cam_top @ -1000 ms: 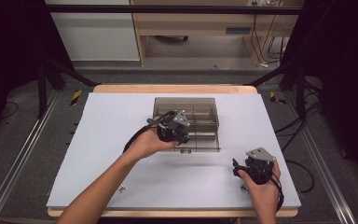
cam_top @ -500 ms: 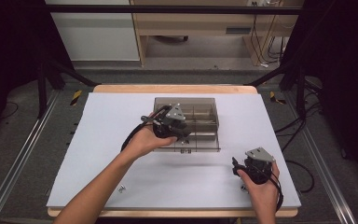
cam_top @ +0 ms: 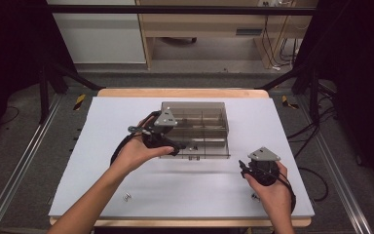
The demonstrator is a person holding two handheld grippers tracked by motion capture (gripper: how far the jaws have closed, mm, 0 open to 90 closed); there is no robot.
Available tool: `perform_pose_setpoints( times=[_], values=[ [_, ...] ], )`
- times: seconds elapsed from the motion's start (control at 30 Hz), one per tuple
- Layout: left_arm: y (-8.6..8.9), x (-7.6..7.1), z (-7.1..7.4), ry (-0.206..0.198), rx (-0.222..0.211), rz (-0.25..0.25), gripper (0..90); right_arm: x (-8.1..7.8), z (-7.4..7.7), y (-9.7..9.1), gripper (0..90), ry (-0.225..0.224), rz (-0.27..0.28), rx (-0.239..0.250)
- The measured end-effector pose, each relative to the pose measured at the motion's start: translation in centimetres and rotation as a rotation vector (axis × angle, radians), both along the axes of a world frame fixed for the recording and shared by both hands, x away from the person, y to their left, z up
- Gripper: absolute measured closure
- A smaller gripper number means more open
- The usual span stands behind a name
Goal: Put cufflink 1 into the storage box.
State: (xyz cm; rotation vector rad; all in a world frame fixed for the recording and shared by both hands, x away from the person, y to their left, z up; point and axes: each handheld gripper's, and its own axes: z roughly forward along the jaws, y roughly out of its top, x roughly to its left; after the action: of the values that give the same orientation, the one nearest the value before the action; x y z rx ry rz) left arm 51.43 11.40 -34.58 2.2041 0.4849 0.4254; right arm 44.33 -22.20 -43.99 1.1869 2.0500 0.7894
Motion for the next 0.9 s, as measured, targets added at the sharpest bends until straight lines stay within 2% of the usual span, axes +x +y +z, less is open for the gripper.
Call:
perform_pose_setpoints(
  times=[0.13,0.2,0.3,0.37,0.47,0.5,0.53,0.57,0.67,0.77,0.8,0.87,0.9],
  values=[
    [1.7,-0.7,0.0,-0.003,-0.022,0.004,8.9,0.1,0.5,-0.1,41.2,0.05,0.026,0.014],
    [2.7,-0.9,-0.1,-0.015,-0.026,-0.002,8.3,-0.1,0.7,0.0,44.5,0.067,0.054,0.001],
    [4.5,-0.9,-0.5,-0.022,-0.037,0.014,6.5,-0.5,0.9,0.3,42.4,0.104,0.107,-0.019],
    [5.9,-1.1,-0.9,-0.015,-0.065,0.03,5.6,-0.7,1.2,0.4,39.2,0.125,0.132,-0.014],
    [7.6,-1.2,-1.7,-0.035,-0.07,0.065,4.2,-0.7,1.7,0.0,36.2,0.159,0.141,-0.023],
    [8.1,-1.3,-2.1,-0.017,-0.079,0.076,4.0,-0.7,1.9,-0.3,36.1,0.168,0.139,-0.027],
    [8.5,-1.1,-2.4,-0.037,-0.083,0.061,4.0,-0.6,2.0,-0.5,35.7,0.178,0.138,-0.03],
    [9.0,-1.4,-2.7,-0.014,-0.067,0.081,3.9,-0.5,2.2,-0.7,35.5,0.184,0.135,-0.038],
    [10.2,-1.5,-3.6,-0.007,-0.06,0.102,3.9,-0.5,2.6,-1.1,41.5,0.202,0.134,-0.031],
    [11.5,-1.6,-4.3,0.01,-0.095,0.124,4.3,-0.4,2.7,-1.3,47.3,0.239,0.153,-0.041],
    [11.7,-1.5,-4.4,0.017,-0.087,0.135,4.6,-0.3,2.7,-1.3,49.0,0.245,0.155,-0.044],
    [12.0,-1.5,-4.6,0.0,-0.045,0.156,4.8,-0.2,3.0,-1.4,53.0,0.255,0.157,-0.024],
    [12.2,-1.5,-4.7,0.003,-0.061,0.161,5.1,-0.2,3.2,-1.5,54.2,0.26,0.159,-0.02]
  ],
)
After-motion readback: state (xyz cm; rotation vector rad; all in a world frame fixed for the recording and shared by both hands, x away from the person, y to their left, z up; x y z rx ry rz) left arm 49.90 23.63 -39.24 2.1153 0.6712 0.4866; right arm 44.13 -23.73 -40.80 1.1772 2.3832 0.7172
